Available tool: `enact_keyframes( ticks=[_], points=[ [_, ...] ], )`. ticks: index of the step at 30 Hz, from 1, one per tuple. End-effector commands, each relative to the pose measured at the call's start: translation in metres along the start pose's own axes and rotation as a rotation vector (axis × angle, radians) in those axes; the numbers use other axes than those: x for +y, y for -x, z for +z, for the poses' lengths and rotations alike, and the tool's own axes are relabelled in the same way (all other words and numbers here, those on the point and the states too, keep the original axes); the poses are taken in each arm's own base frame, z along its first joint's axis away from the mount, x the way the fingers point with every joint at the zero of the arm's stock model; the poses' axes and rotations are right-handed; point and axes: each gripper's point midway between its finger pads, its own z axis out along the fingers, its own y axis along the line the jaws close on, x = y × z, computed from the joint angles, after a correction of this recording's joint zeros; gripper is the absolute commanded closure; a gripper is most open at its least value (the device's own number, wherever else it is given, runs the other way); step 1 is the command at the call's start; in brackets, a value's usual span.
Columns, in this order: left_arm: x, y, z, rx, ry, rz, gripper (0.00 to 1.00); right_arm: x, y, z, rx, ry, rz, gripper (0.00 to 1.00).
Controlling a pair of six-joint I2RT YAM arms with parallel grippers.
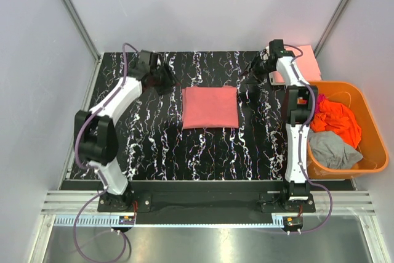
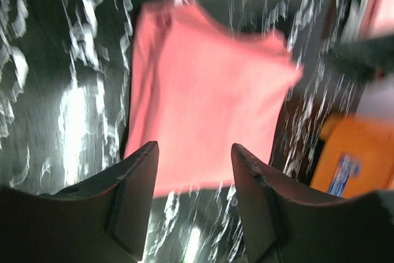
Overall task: Fold and stack the t-shirts
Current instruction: Fold the tshirt
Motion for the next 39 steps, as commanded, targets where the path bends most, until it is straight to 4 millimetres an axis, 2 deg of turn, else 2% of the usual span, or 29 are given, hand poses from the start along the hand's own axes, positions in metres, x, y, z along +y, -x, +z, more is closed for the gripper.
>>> enact_keyframes(
  ticks=[1,2,3,4,5,7,10,11,13,14,16,17,18,19,20,21,22,23,24,26,27,28,29,32,33,34,36,37,39],
  points=[
    [0.006,-0.052,-0.016,0.114,-0.037,0.096,0.46,0.008,0.022,0.009,-0.038,0.034,-0.039,0.49],
    [0.002,-0.058,-0.026,0.12,-0.065,0.107,0.49,0.0,0.023,0.022,-0.023,0.032,-0.022,0.58],
    [0.011,-0.073,-0.026,0.152,-0.055,0.118,0.5,0.008,0.028,0.022,-0.037,0.053,-0.032,0.68],
    [0.012,-0.078,-0.03,0.161,-0.062,0.126,0.52,0.009,0.029,0.026,-0.032,0.063,-0.025,0.71],
    [0.009,-0.083,-0.039,0.169,-0.089,0.137,0.55,0.003,0.027,0.036,-0.018,0.06,-0.005,0.72],
    [0.014,-0.095,-0.044,0.186,-0.093,0.159,0.56,0.005,0.024,0.042,-0.008,0.065,-0.001,0.75],
    [0.016,-0.104,-0.055,0.193,-0.113,0.169,0.59,0.0,0.007,0.055,0.04,0.051,0.009,0.77],
    [0.014,-0.105,-0.059,0.191,-0.123,0.168,0.6,0.001,0.004,0.052,0.044,0.049,0.004,0.79],
    [0.015,-0.109,-0.064,0.194,-0.13,0.169,0.6,-0.01,-0.013,0.059,0.086,0.024,0.003,0.81],
    [0.016,-0.11,-0.065,0.195,-0.131,0.17,0.6,-0.004,-0.016,0.054,0.086,0.027,-0.01,0.81],
    [0.016,-0.111,-0.068,0.194,-0.134,0.168,0.6,-0.015,-0.033,0.056,0.13,0.014,0.013,0.81],
    [0.015,-0.111,-0.07,0.192,-0.138,0.166,0.6,-0.008,-0.035,0.05,0.126,0.031,-0.004,0.82],
    [0.015,-0.111,-0.071,0.192,-0.14,0.165,0.6,-0.019,-0.049,0.053,0.161,0.015,0.021,0.82],
    [0.014,-0.111,-0.072,0.19,-0.142,0.166,0.6,-0.022,-0.053,0.052,0.161,0.009,0.023,0.82],
    [0.014,-0.111,-0.074,0.187,-0.139,0.165,0.6,-0.016,-0.053,0.042,0.144,0.013,0.017,0.82],
    [0.014,-0.11,-0.075,0.184,-0.137,0.165,0.59,-0.032,-0.071,0.044,0.176,-0.011,0.052,0.83],
    [0.014,-0.111,-0.077,0.187,-0.132,0.168,0.59,-0.033,-0.071,0.043,0.155,-0.001,0.043,0.83],
    [0.016,-0.11,-0.077,0.184,-0.123,0.171,0.59,-0.024,-0.075,0.031,0.138,0.007,0.037,0.83],
    [0.014,-0.108,-0.079,0.178,-0.123,0.174,0.59,-0.042,-0.096,0.033,0.174,-0.025,0.076,0.83],
    [0.015,-0.107,-0.081,0.179,-0.112,0.176,0.59,-0.032,-0.105,0.019,0.154,0.014,0.066,0.83],
    [0.013,-0.106,-0.083,0.176,-0.113,0.177,0.59,-0.046,-0.13,0.02,0.194,-0.009,0.101,0.83],
    [0.014,-0.108,-0.084,0.182,-0.11,0.176,0.59,-0.043,-0.137,0.019,0.19,0.007,0.099,0.83],
    [0.014,-0.107,-0.084,0.18,-0.108,0.174,0.58,-0.046,-0.161,0.014,0.218,-0.002,0.109,0.84],
    [0.012,-0.107,-0.085,0.186,-0.106,0.172,0.57,-0.03,-0.191,0.008,0.218,0.04,0.105,0.84],
    [0.012,-0.107,-0.085,0.188,-0.106,0.17,0.56,-0.03,-0.229,0.013,0.289,0.034,0.103,0.84],
    [0.013,-0.109,-0.084,0.196,-0.1,0.164,0.55,-0.016,-0.238,0.013,0.287,0.069,0.094,0.84],
    [0.011,-0.108,-0.082,0.2,-0.098,0.164,0.53,-0.01,-0.28,0.015,0.364,0.075,0.068,0.84],
    [0.013,-0.111,-0.079,0.208,-0.077,0.164,0.51,0.004,-0.305,0.014,0.398,0.086,0.016,0.83],
    [0.009,-0.11,-0.078,0.2,-0.059,0.173,0.47,-0.002,-0.326,0.007,0.422,0.069,0.009,0.82]
  ],
)
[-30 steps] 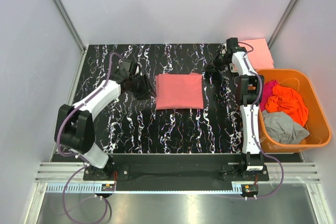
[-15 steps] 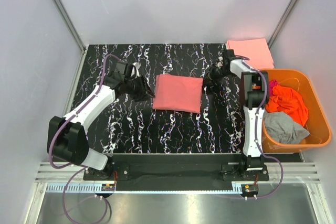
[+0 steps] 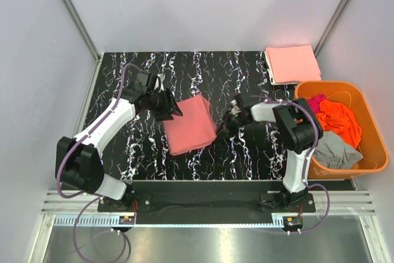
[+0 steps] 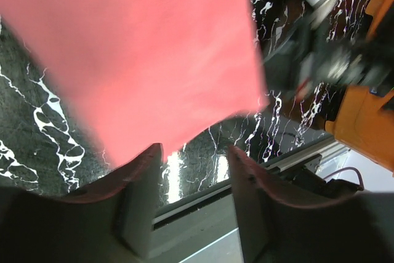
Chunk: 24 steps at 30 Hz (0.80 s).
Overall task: Fold and stack the t-shirts
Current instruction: Fold the tshirt
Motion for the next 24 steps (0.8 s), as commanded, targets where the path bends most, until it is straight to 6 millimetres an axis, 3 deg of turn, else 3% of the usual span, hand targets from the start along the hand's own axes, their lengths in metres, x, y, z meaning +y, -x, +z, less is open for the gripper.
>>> enact_keyframes(
  ticks=[1,3,4,6,10,11,13,15,16,20,24],
  points=[
    [-0.017,0.007,-0.002,-0.036,0.032,0.044,0.46,0.028,-0.039,-0.009,0.017,0.072,-0.06,0.82],
    [-0.023,0.006,0.002,-0.048,0.06,0.044,0.45,0.012,-0.052,-0.016,0.012,0.031,-0.056,0.8],
    [-0.024,0.0,0.012,-0.046,0.098,0.045,0.45,0.013,-0.055,-0.026,-0.01,0.032,-0.106,0.78],
    [-0.027,-0.004,0.024,-0.042,0.137,0.054,0.45,-0.003,-0.062,-0.031,-0.014,-0.009,-0.104,0.71],
    [-0.029,-0.014,0.046,-0.058,0.288,0.16,0.47,-0.018,-0.06,-0.043,-0.045,-0.005,-0.101,0.63],
    [-0.038,-0.008,0.046,-0.082,0.3,0.185,0.47,-0.02,-0.056,-0.046,-0.049,0.004,-0.096,0.61],
    [-0.031,-0.011,0.057,-0.086,0.405,0.229,0.43,-0.018,-0.05,-0.05,-0.05,0.028,-0.1,0.55],
    [-0.041,-0.004,0.06,-0.113,0.424,0.246,0.42,-0.013,-0.041,-0.057,-0.059,0.059,-0.1,0.53],
    [-0.036,-0.006,0.067,-0.115,0.472,0.26,0.42,-0.013,-0.038,-0.058,-0.061,0.06,-0.102,0.53],
    [-0.045,-0.001,0.08,-0.143,0.524,0.261,0.46,-0.001,-0.018,-0.062,-0.085,0.087,-0.109,0.53],
    [-0.037,-0.003,0.095,-0.143,0.633,0.303,0.46,0.008,-0.006,-0.061,-0.082,0.102,-0.116,0.54]
  ],
)
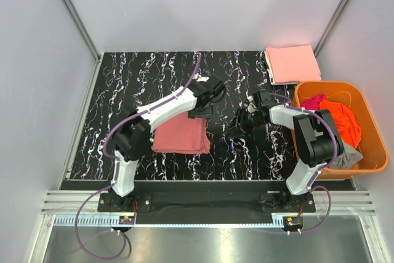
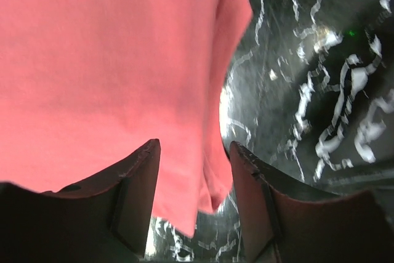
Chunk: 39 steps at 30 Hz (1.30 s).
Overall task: Fold and stack the t-shirts
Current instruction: Fold the tshirt
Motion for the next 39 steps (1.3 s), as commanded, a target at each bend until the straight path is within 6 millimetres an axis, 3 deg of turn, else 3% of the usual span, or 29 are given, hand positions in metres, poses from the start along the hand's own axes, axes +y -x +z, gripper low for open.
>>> enact_keyframes(
  ticks=[1,13,17,18,21,25,30,39],
  points=[
    [0.009,0.007,0.004,-0.052,0.139,0.023,0.46,0.018,0.015,-0.001,-0.004,0.048,-0.056,0.54],
    [0.005,-0.009,0.034,0.0,0.218,0.058,0.54,0.02,0.031,0.012,0.0,0.069,-0.033,0.59],
    [0.006,-0.007,0.035,-0.004,0.228,0.071,0.76,0.024,0.036,0.018,0.008,0.102,-0.03,0.7],
    [0.007,-0.005,0.03,-0.015,0.225,0.069,0.88,0.027,0.039,0.019,0.008,0.119,-0.036,0.74],
    [0.012,0.0,0.02,-0.038,0.225,0.07,1.0,0.038,0.045,0.025,0.013,0.147,-0.039,0.88],
    [0.015,0.001,0.006,-0.045,0.203,0.065,1.0,0.054,0.049,0.04,0.015,0.167,-0.045,0.94],
    [0.017,0.006,-0.009,-0.063,0.178,0.059,1.0,0.073,0.04,0.073,0.062,0.206,-0.082,0.96],
    [0.027,0.011,-0.016,-0.068,0.17,0.052,1.0,0.082,0.043,0.092,0.044,0.195,-0.102,1.0]
  ],
)
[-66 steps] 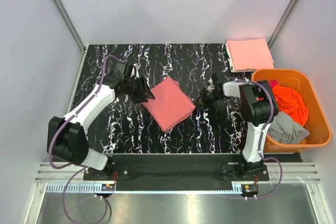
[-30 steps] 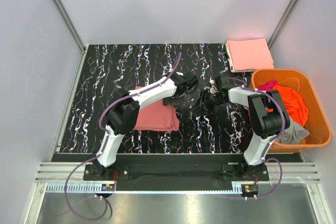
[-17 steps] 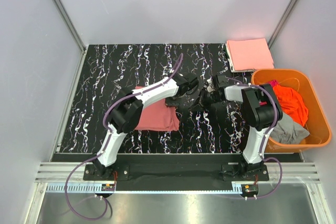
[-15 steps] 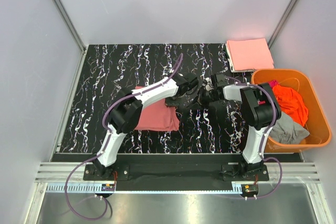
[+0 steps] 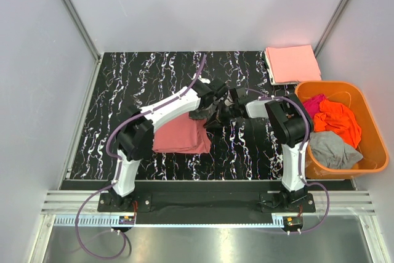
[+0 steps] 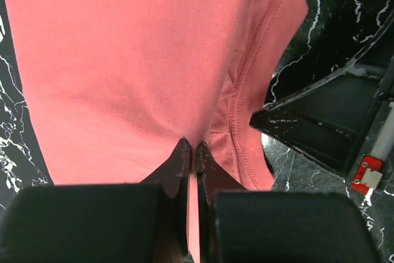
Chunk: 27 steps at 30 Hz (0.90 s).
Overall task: Fold and stack the t-shirts
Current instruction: Fold the tshirt
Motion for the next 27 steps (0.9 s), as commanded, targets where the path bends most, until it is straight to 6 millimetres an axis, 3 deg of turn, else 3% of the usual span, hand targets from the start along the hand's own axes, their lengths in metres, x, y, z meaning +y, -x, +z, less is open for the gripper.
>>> enact_keyframes(
  ticks=[1,14,27],
  points=[
    [0.008,0.013,-0.015,-0.051,-0.014,-0.011,1.0,0.023,0.015,0.006,-0.037,0.045,-0.059,1.0],
    [0.003,0.017,-0.019,-0.056,-0.043,0.005,1.0,0.023,0.01,0.027,-0.007,0.05,-0.067,1.0],
    [-0.016,0.017,-0.026,-0.017,-0.127,-0.021,1.0,-0.027,0.01,0.036,-0.038,-0.107,-0.005,1.0]
  ],
)
